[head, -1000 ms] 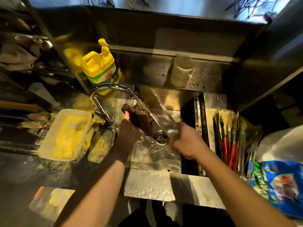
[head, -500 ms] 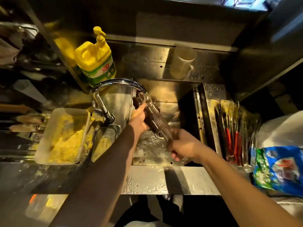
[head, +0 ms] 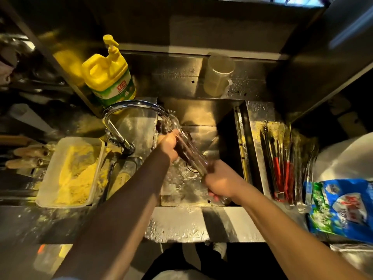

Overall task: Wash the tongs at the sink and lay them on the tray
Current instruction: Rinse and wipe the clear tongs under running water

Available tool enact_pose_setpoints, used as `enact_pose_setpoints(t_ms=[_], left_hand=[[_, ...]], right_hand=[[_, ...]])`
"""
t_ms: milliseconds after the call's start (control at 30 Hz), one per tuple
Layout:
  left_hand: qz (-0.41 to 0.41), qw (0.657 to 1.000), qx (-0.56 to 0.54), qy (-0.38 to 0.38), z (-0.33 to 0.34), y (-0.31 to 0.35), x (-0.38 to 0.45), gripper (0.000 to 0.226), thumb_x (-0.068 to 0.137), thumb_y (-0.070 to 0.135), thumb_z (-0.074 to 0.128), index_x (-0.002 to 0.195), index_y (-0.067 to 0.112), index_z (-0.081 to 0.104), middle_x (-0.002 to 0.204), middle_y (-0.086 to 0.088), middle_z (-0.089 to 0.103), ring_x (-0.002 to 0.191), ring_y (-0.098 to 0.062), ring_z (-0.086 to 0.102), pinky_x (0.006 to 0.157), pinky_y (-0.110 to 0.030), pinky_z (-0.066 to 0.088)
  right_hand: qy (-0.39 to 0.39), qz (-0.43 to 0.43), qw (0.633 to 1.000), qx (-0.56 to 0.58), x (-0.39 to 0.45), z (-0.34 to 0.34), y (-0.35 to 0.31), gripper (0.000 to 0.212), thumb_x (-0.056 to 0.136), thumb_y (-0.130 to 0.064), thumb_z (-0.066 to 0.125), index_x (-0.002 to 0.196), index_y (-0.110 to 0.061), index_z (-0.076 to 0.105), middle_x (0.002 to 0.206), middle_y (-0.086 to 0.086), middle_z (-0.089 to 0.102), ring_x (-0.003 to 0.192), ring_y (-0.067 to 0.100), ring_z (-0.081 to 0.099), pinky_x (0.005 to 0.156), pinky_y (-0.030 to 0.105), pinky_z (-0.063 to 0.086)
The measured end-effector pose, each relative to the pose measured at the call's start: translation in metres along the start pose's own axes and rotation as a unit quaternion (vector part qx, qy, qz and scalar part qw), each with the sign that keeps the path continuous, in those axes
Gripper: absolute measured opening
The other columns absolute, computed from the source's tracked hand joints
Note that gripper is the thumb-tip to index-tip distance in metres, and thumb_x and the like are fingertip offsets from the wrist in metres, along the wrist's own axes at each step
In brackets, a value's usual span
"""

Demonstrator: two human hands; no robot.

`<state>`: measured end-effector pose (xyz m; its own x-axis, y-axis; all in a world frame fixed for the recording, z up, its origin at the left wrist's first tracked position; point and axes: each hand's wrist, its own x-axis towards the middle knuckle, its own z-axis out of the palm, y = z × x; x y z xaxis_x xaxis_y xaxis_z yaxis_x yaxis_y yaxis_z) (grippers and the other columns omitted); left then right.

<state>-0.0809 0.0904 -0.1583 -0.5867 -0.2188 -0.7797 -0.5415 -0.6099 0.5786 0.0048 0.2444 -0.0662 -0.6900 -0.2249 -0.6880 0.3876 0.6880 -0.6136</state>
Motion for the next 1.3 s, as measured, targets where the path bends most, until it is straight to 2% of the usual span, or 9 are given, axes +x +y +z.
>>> enact_pose_setpoints(t_ms=[167,300,433,567,667,800,933,1133,1300], left_hand=[[0.003,0.999,0.031,-0.023,0.006,0.007,-0.003,0.023,0.1,0.021,0.055,0.122,0.012,0.054,0.097,-0.019,0.061,0.078,-0.03,0.063,0.07,-0.044,0.054],[0.025,0.997,0.069,-0.032,0.006,0.01,-0.005,0.021,0.1,0.025,0.055,0.112,0.008,0.06,0.106,-0.019,0.061,0.07,-0.025,0.062,0.052,-0.035,0.058],[0.015,1.0,0.013,0.011,0.002,0.009,-0.003,0.033,0.099,0.028,0.058,0.121,0.004,0.059,0.113,-0.022,0.065,0.102,-0.039,0.068,0.087,-0.056,0.056],[0.018,0.998,0.052,-0.038,0.001,0.01,-0.004,0.02,0.101,0.023,0.053,0.096,0.006,0.063,0.096,-0.016,0.064,0.083,-0.03,0.066,0.068,-0.041,0.06],[0.017,0.997,0.065,0.03,-0.004,0.007,0.008,0.033,0.1,0.021,0.056,0.127,0.003,0.059,0.126,-0.02,0.063,0.11,-0.031,0.064,0.095,-0.046,0.054],[0.0,0.998,0.053,0.016,0.007,0.004,-0.002,0.02,0.098,0.024,0.059,0.111,0.009,0.06,0.102,-0.019,0.066,0.08,-0.029,0.066,0.066,-0.039,0.055],[-0.011,0.998,0.05,0.032,0.013,0.009,0.004,0.04,0.092,0.031,0.066,0.123,0.008,0.055,0.122,-0.019,0.064,0.103,-0.038,0.066,0.088,-0.055,0.056],[-0.024,0.997,0.06,0.037,0.003,0.002,0.007,0.043,0.094,0.035,0.064,0.126,0.007,0.057,0.124,-0.02,0.065,0.108,-0.04,0.065,0.095,-0.06,0.052],[-0.018,0.998,0.055,0.037,0.001,0.008,0.011,0.028,0.094,0.029,0.066,0.109,0.007,0.058,0.117,-0.02,0.065,0.088,-0.034,0.067,0.074,-0.048,0.058]], right_hand=[[-0.001,-0.003,1.0,0.002,-0.001,-0.008,-0.004,0.014,0.087,0.002,0.05,0.096,-0.009,0.054,0.062,0.01,0.06,0.043,0.016,0.055,0.045,0.029,0.048],[0.012,0.003,1.0,0.008,-0.003,-0.01,-0.006,0.011,0.089,0.0,0.05,0.096,-0.002,0.058,0.062,0.01,0.058,0.042,0.016,0.054,0.042,0.03,0.046],[-0.003,0.006,1.0,-0.01,-0.003,-0.009,-0.009,0.007,0.089,0.0,0.051,0.095,-0.001,0.054,0.061,0.011,0.06,0.042,0.016,0.056,0.041,0.027,0.046],[0.003,0.006,1.0,0.014,-0.002,-0.003,-0.012,0.01,0.088,-0.003,0.05,0.087,-0.012,0.049,0.064,0.01,0.061,0.047,0.02,0.056,0.046,0.033,0.049],[-0.002,0.018,1.0,-0.001,-0.005,-0.003,-0.009,0.019,0.088,-0.001,0.052,0.105,-0.008,0.048,0.069,0.012,0.062,0.046,0.017,0.056,0.044,0.029,0.048],[0.013,0.03,0.999,0.003,-0.009,-0.004,-0.012,0.019,0.09,0.0,0.052,0.109,0.0,0.051,0.066,0.011,0.06,0.043,0.015,0.055,0.043,0.028,0.048],[0.018,0.035,0.999,0.009,-0.013,-0.01,-0.017,0.025,0.091,0.002,0.052,0.116,0.006,0.051,0.069,0.012,0.058,0.045,0.015,0.053,0.044,0.028,0.048],[0.019,0.043,0.999,-0.01,-0.017,-0.002,-0.015,0.024,0.09,0.004,0.049,0.114,0.002,0.05,0.071,0.015,0.06,0.048,0.019,0.055,0.05,0.032,0.05],[0.036,0.042,0.998,-0.002,-0.015,0.007,-0.014,0.014,0.088,0.002,0.049,0.101,0.004,0.054,0.062,0.013,0.057,0.04,0.017,0.055,0.043,0.03,0.048]])
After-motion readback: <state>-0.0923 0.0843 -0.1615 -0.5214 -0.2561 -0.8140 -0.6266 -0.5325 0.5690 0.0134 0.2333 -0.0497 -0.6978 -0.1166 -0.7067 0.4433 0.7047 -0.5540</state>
